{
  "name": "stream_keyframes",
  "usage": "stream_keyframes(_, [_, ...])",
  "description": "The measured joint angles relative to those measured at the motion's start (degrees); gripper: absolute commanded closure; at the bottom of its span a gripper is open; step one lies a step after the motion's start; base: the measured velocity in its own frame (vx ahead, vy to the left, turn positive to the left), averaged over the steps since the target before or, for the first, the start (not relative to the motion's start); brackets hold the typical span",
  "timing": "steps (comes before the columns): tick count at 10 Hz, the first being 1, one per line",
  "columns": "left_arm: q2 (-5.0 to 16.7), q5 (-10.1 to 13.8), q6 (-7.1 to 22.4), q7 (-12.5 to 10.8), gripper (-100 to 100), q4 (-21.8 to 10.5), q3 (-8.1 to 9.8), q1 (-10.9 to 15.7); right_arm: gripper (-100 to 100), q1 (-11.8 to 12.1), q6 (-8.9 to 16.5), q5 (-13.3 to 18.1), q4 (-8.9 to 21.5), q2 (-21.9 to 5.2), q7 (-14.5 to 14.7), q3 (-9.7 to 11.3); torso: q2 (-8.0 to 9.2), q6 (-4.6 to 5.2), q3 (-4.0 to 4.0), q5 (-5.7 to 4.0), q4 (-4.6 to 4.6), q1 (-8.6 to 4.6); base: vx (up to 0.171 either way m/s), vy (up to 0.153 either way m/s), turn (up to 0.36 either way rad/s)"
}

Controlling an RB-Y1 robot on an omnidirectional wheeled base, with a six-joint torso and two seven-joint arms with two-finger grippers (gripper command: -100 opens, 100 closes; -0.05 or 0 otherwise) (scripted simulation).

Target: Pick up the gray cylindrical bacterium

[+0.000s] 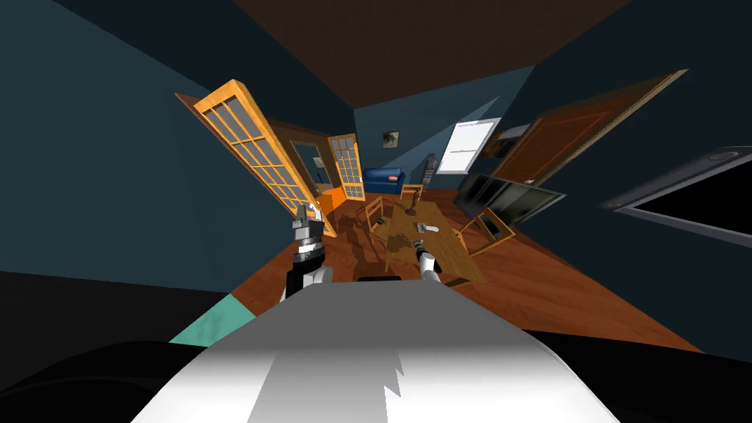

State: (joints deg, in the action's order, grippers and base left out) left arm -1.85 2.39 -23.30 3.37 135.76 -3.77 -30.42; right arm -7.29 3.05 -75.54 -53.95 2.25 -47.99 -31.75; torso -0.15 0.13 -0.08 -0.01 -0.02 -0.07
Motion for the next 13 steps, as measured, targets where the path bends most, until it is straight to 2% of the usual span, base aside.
stream_keyframes(1, [0.00, 0.00, 0.00, 0.00, 0, 0.00, 0.01, -0.02, 100, -0.09, -0.41, -2.75, 1.20, -1.42, 0.48, 3.15, -0.06, 0.11, -0.03, 0.01, -0.02, -0.02, 0.038, 0.034, -0.218])
stream_keyframes(2, [0.00, 0.00, 0.00, 0.00, 0, 0.00, 0.00, -0.01, 100, -0.72, 0.89, -0.08, 0.83, -0.48, 0.60, 0.70, -0.06, 0.07, -0.04, 0.02, -0.02, 0.02, 0.048, 0.035, -0.387])
stream_keyframes(3, [0.00, 0.00, 0.00, 0.00, 0, 0.00, 0.01, -0.02, 100, -0.42, 0.24, -4.54, 1.85, -1.85, 2.00, 5.25, -0.09, 0.09, -0.06, -0.02, -0.05, 0.04, 0.038, 0.041, -0.190])
stream_keyframes(5, [0.00, 0.00, 0.00, 0.00, 0, 0.00, 0.00, 0.00, 100, -1.12, 2.57, -0.37, 1.20, -0.15, 1.35, 2.13, -0.03, -0.02, -0.01, -0.02, 0.01, 0.02, 0.028, 0.023, -0.159])
stream_keyframes(6, [0.00, 0.00, 0.00, 0.00, 0, 0.00, 0.01, -0.01, 100, -1.12, 2.08, -5.42, 2.37, -1.42, 3.85, 5.89, -0.06, 0.09, -0.04, -0.02, -0.02, -0.01, 0.037, 0.039, -0.192])
stream_keyframes(8, [0.00, 0.00, 0.00, 0.00, 0, 0.00, 0.00, 0.00, 100, -1.77, 3.98, 0.14, 1.70, -0.20, 1.35, 3.22, -0.01, -0.02, 0.00, -0.03, 0.02, -0.01, 0.024, 0.026, -0.173])
stream_keyframes(9, [0.00, 0.00, 0.00, 0.00, 0, 0.00, 0.01, -0.01, 100, -1.71, 4.49, -1.46, 1.91, -0.38, 2.88, 4.89, -0.02, 0.11, -0.02, -0.02, -0.02, 0.01, 0.073, 0.083, -0.498])
stream_keyframes(10, [0.00, 0.00, 0.00, 0.00, 0, 0.00, 0.00, -0.01, 100, -2.30, 5.86, 1.48, 1.98, -0.02, 2.28, 5.14, -0.14, 0.08, -0.07, 0.02, -0.02, 0.16, 0.077, 0.105, -0.500])
stream_keyframes(11, [0.00, 0.00, 0.00, 0.00, 0, 0.00, 0.00, -0.01, 100, -2.79, 6.72, -3.42, 3.61, -1.35, 5.26, 7.85, -0.19, 0.08, -0.11, 0.02, -0.05, 0.23, 0.044, 0.065, -0.286])
stream_keyframes(13, [0.00, 0.00, 0.00, 0.00, 0, 0.00, 0.00, -0.01, 100, -3.57, 8.44, 2.30, 3.11, -0.39, 2.37, 8.41, -0.10, 0.06, -0.06, 0.00, -0.02, 0.07, 0.030, 0.043, -0.278])
